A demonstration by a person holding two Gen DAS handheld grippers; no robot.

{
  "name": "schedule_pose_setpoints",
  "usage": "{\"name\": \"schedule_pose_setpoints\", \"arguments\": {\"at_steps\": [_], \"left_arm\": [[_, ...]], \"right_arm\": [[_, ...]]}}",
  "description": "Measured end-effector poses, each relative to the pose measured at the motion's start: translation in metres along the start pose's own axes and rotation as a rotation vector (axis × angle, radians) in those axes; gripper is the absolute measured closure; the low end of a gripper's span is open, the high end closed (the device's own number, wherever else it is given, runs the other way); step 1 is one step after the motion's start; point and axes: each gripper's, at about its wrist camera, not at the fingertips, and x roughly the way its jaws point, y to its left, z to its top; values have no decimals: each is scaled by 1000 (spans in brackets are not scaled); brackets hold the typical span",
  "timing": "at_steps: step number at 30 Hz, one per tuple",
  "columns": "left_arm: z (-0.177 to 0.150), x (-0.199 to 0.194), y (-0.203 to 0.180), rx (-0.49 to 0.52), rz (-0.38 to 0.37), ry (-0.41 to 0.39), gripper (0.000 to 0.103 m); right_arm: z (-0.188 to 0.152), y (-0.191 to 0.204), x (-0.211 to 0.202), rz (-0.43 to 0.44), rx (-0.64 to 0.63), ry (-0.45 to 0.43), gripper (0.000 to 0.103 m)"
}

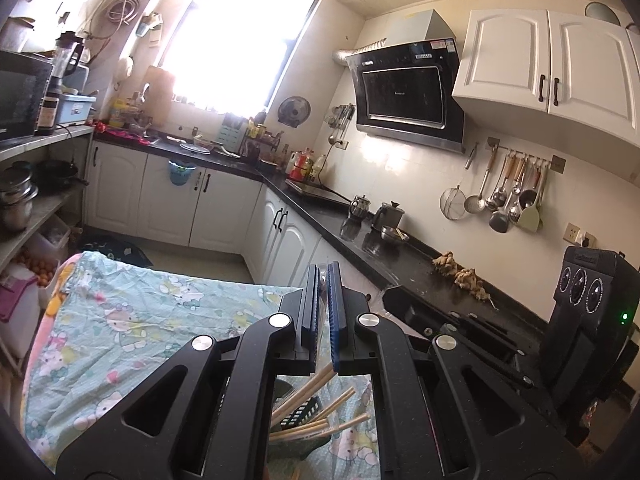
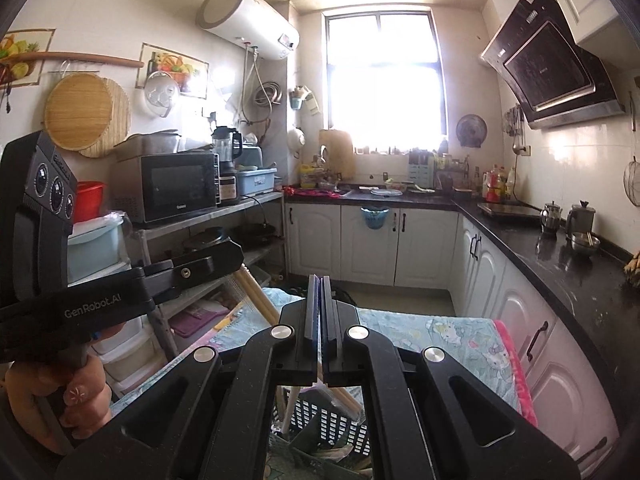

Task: Organize utensils
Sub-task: 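Lower the chopstick into the basket and open the left tool while the right tool releases its own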

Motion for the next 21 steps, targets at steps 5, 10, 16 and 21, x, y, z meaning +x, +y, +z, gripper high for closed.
{"name": "schedule_pose_setpoints", "arguments": {"at_steps": [5,10,16,21], "left_arm": [[-10,11,6,-6,3,23,101],[-20,20,12,-22,-3,42,101],[-28,25,13,-22,-7,52,101],[-35,30,14,-26,-10,66,101]], "right_arm": [[-13,-4,12,-16,15,19,102],[-24,-9,20,-32,34,31,102],[-34,-13,25,-64,22,33,102],[-43,-16,31,-68,18,53,102]]}}
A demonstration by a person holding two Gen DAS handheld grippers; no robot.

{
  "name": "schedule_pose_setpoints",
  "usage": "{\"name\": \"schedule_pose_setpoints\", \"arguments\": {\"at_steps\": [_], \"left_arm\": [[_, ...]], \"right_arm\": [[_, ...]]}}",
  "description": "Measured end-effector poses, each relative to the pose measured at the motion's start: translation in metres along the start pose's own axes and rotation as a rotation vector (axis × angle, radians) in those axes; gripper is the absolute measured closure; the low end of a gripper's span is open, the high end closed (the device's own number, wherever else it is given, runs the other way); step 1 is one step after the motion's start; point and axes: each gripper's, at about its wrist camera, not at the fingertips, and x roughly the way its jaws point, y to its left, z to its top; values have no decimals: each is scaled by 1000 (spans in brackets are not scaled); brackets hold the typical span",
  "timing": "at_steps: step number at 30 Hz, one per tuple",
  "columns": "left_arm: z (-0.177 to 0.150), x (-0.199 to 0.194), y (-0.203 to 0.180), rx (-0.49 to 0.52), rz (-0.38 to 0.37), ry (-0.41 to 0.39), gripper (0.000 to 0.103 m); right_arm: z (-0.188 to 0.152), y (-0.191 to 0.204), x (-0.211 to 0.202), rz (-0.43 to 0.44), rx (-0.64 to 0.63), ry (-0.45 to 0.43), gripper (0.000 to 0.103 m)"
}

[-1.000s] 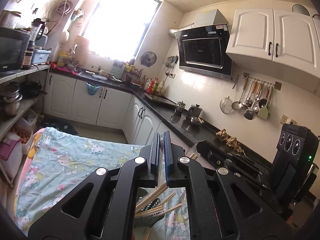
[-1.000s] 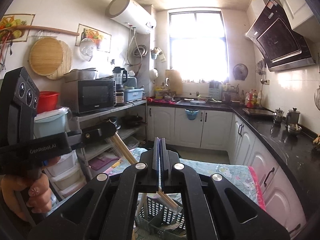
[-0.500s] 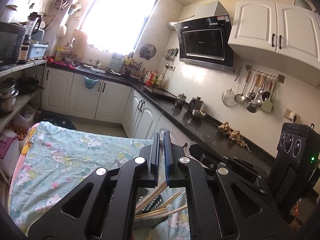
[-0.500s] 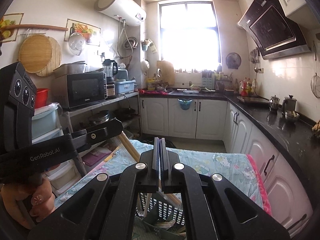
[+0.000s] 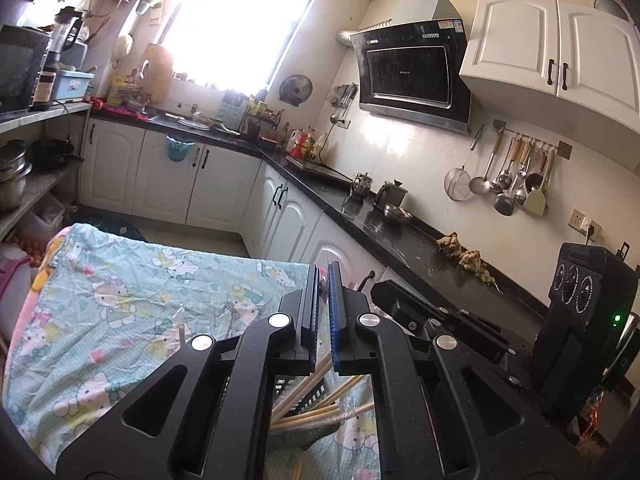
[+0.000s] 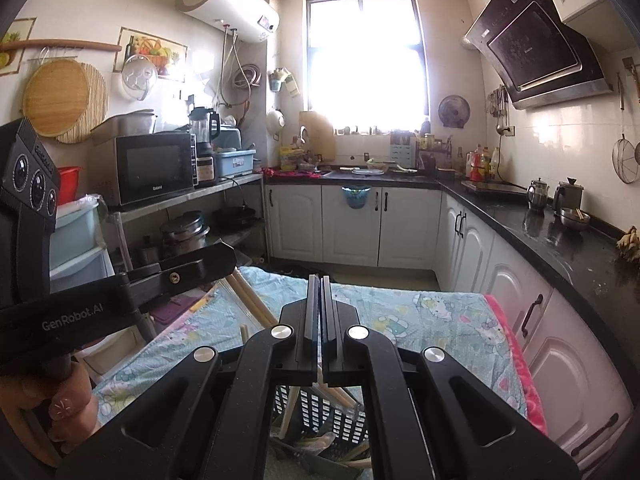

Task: Organize utensils
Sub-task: 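Lower the chopstick into the basket and open the left tool while the right tool releases its own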

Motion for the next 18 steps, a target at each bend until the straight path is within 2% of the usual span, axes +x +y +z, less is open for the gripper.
{"name": "schedule_pose_setpoints", "arguments": {"at_steps": [11,14,16,18], "left_arm": [[-16,9,6,-15,-2,47,101],[-21,11,9,-24,1,64,100],[-23,11,11,-29,5,69,88],[-24,10,12,-35,8,73,84]], "right_arm": [[-17,-4,7,5,13,36,99],[-21,-6,6,10,27,46,85],[-23,-7,5,11,32,48,79],[-24,-8,4,11,37,52,76]]}}
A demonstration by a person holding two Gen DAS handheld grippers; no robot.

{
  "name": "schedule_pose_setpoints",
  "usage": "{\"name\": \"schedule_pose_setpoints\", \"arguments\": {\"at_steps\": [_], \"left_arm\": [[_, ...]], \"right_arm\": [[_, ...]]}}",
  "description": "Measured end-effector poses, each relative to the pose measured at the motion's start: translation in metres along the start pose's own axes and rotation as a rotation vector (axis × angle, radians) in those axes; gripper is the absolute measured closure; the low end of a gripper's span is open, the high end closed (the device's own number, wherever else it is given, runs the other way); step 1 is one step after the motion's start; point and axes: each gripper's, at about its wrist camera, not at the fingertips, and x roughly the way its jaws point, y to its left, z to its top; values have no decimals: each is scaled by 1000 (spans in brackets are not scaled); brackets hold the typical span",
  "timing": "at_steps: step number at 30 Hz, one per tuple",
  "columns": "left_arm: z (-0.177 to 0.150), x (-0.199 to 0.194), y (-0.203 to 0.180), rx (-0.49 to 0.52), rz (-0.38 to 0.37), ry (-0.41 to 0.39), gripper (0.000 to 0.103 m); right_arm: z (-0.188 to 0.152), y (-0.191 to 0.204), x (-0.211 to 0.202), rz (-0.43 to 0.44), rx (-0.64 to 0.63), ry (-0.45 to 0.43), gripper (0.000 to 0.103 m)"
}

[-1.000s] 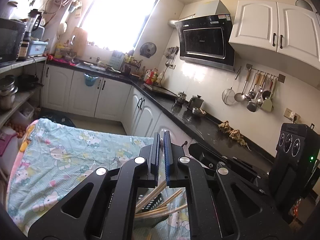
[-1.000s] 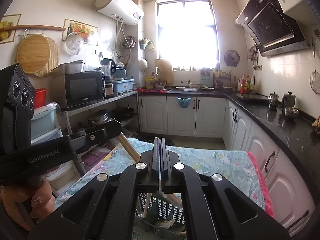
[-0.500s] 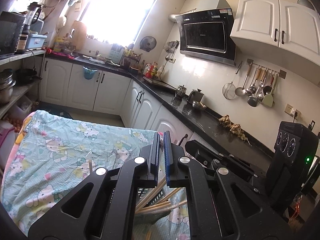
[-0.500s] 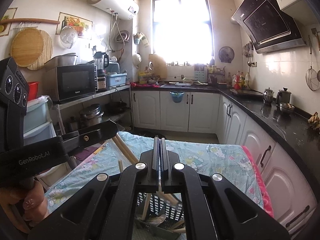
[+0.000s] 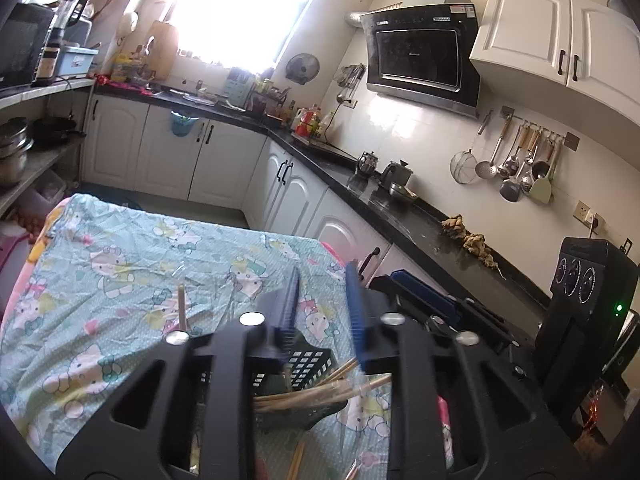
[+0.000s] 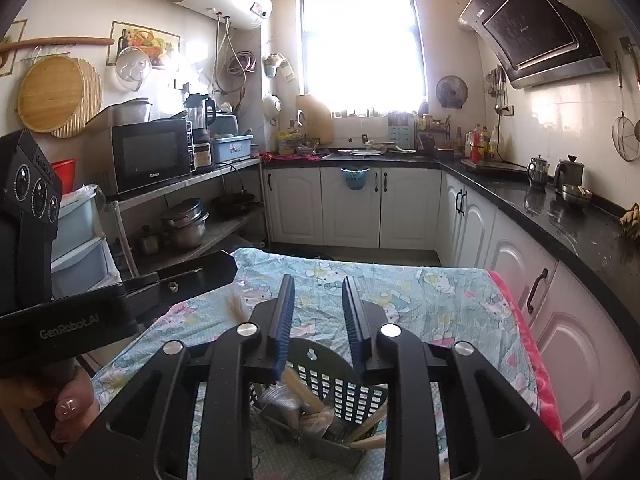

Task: Organize utensils
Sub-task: 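Lower the chopstick into the basket and open the left tool while the right tool releases its own, then withdraw both open tools up and away from the basket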

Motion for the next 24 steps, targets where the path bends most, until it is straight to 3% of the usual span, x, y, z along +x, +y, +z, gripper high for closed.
{"name": "schedule_pose_setpoints", "arguments": {"at_steps": [2,4,8,10,24], "left_arm": [[-1,-2,2,-2,7,-1,81],[-2,-4,3,-8,11,-1,68],[-4,-9,6,-11,36,0,58],[-5,-11,8,-14,48,5,47],[-23,-36,17,-46,97,23,11]], "right_arm": [[-1,-1,-1,-2,5,1,73],[-2,-3,-3,-3,13,1,69],[-4,-7,-6,-6,26,6,65],[-6,-8,-9,-8,33,10,62],[-23,-10,-29,2,54,29,49]]}}
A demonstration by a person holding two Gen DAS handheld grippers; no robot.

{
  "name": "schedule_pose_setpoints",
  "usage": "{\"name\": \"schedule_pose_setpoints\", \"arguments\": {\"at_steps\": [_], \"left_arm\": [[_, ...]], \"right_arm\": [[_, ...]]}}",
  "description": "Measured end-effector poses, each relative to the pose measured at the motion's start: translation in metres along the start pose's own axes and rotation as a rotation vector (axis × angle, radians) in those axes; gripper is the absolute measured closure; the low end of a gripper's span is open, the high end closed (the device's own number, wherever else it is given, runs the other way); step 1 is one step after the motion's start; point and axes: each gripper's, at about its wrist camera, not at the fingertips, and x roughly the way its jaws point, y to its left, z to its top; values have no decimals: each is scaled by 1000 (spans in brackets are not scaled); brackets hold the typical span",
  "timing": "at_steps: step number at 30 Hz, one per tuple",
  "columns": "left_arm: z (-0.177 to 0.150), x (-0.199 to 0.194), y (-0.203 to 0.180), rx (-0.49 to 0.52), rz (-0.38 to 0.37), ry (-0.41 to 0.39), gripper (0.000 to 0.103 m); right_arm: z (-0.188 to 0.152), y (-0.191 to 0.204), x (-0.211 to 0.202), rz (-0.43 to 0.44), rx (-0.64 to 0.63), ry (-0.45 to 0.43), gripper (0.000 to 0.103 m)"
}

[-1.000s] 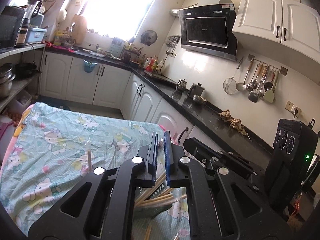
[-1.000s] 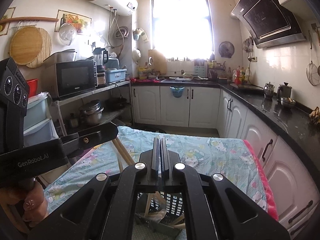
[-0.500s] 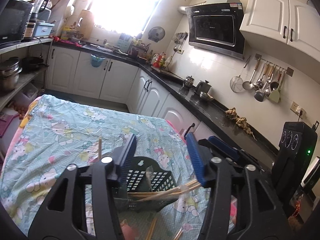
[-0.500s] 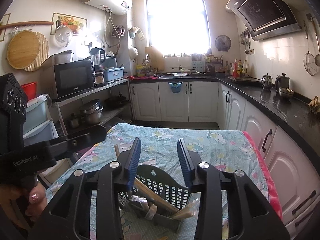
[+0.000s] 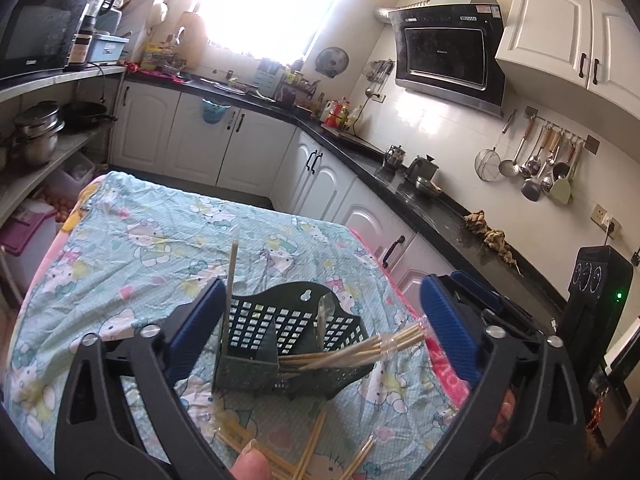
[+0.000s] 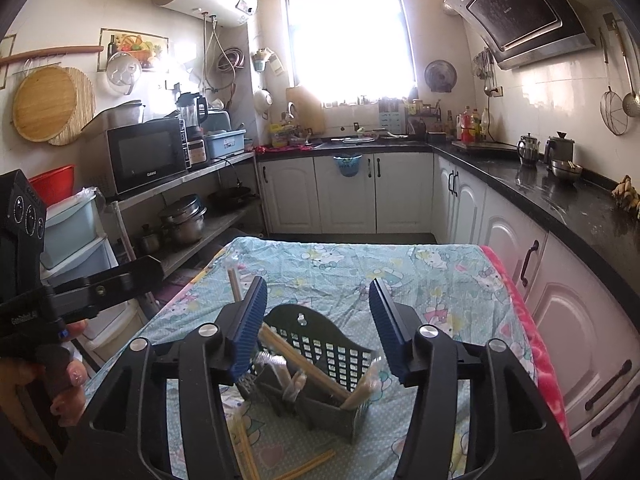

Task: Organize utensils
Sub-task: 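Withdraw both open tools up and away from the basket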

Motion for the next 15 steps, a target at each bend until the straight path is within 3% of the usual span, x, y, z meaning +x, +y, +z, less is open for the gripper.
{"name": "schedule_pose_setpoints", "arguments": {"at_steps": [15], "left_arm": [[-25,-26,5,-17,19,5,11]], "right_arm": [[-25,14,-34,40,-17,3,31]]}}
